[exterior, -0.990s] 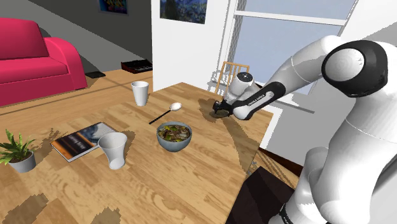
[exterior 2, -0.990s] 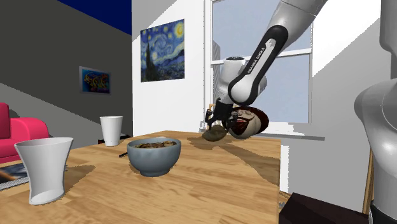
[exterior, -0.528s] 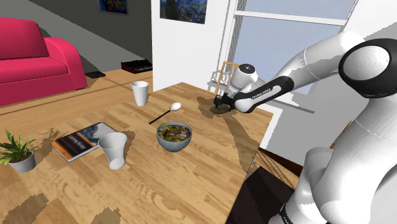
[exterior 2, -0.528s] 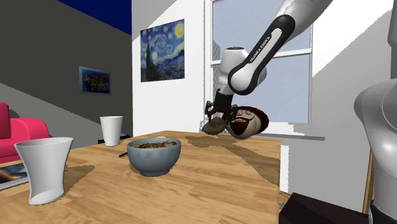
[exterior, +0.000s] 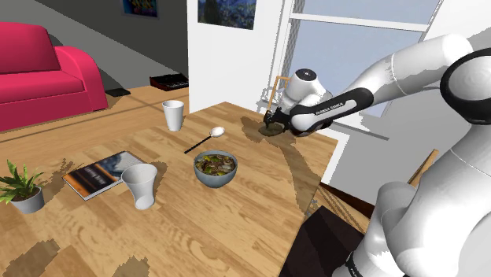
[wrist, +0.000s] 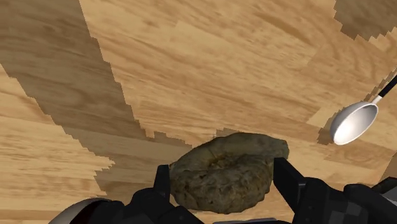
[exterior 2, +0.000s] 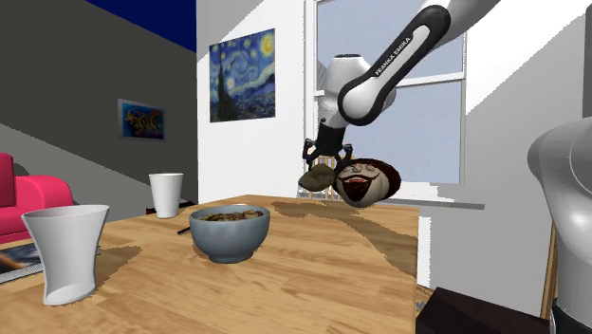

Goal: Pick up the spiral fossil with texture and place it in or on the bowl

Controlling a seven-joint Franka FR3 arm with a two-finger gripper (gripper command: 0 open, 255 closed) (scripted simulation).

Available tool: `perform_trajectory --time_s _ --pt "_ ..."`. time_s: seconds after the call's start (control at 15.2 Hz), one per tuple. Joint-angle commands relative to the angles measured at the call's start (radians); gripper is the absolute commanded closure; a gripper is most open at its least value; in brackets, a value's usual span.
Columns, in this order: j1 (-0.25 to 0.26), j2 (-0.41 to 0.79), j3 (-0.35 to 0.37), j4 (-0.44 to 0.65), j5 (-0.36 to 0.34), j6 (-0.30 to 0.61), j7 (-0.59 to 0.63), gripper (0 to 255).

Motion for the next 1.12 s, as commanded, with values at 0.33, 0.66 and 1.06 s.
perform_trajectory --time_s 0.33,0.66,1.06 --pt "0.025 -0.046 0.155 -0.041 -0.098 -0.086 0.239 255" --pt "0.068 -0.048 0.256 -0.042 -0.114 -0.152 0.380 255" --pt "0.134 -0.015 0.363 -0.007 -0.100 -0.230 0.521 255"
